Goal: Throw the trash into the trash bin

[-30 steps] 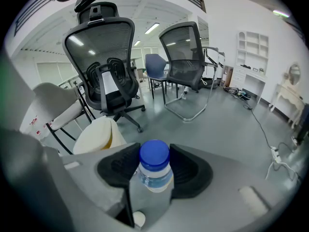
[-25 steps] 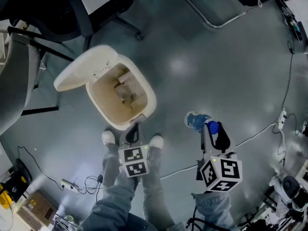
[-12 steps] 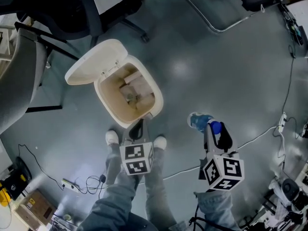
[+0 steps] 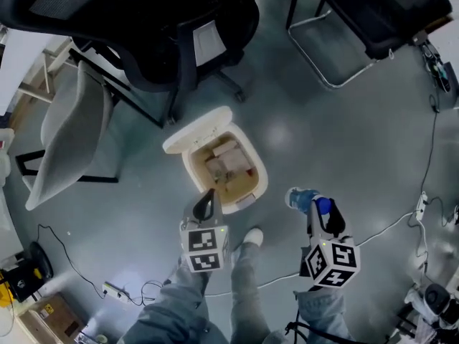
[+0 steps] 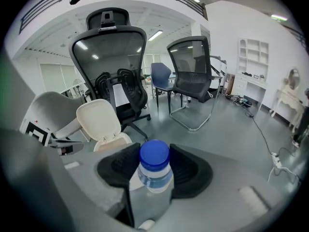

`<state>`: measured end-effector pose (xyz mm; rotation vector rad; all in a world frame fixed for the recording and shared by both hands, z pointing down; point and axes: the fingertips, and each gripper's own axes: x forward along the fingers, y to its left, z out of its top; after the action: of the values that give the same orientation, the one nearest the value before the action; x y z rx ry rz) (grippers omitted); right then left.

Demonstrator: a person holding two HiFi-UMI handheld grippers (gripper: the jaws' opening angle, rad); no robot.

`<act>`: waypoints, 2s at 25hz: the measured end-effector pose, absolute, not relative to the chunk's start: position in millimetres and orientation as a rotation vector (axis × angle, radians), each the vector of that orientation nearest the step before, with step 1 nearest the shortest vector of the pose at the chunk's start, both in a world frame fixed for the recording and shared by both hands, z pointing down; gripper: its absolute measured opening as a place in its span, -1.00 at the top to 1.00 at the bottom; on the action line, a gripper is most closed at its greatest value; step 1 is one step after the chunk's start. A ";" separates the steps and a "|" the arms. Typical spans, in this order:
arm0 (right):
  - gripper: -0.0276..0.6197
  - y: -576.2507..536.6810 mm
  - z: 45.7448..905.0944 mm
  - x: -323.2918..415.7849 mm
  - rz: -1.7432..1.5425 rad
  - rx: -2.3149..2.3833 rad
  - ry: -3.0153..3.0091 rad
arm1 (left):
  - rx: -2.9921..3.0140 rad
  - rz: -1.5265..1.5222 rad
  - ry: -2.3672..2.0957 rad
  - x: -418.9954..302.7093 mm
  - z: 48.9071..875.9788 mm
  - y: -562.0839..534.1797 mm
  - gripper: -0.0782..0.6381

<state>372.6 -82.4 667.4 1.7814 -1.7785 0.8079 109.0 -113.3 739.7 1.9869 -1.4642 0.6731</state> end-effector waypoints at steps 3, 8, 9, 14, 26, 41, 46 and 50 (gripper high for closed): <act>0.31 -92.1 638.4 348.2 0.787 1.779 -1.805 | 1.991 0.638 -1.504 79.6 700.8 -127.7 0.76; 0.31 -109.2 595.6 307.1 0.783 1.793 -1.854 | 1.998 0.591 -1.569 37.8 642.1 -148.7 0.76; 0.32 -112.9 589.4 299.5 0.781 1.791 -1.865 | 2.002 0.579 -1.580 31.1 632.7 -152.1 0.76; 0.31 -126.3 578.2 260.4 0.750 1.716 -1.915 | 1.992 0.548 -1.614 2.4 611.6 -154.8 0.76; 0.32 -147.8 678.9 178.8 0.787 1.520 -1.936 | 1.843 0.599 -1.661 -71.8 691.3 -125.3 0.76; 0.31 -163.8 756.4 160.5 0.835 1.494 -1.877 | 1.788 0.645 -1.642 -103.1 735.7 -115.1 0.76; 0.31 -171.3 783.2 159.5 0.914 1.499 -1.885 | 1.800 0.651 -1.624 -97.0 739.5 -117.6 0.76; 0.10 -182.9 802.9 159.9 0.908 1.493 -1.876 | 1.797 0.659 -1.621 -96.0 740.7 -114.4 0.76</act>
<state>159.9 -182.9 802.9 1.4930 -1.8764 0.9081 -96.0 -114.4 740.7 1.7969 -1.6213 0.6589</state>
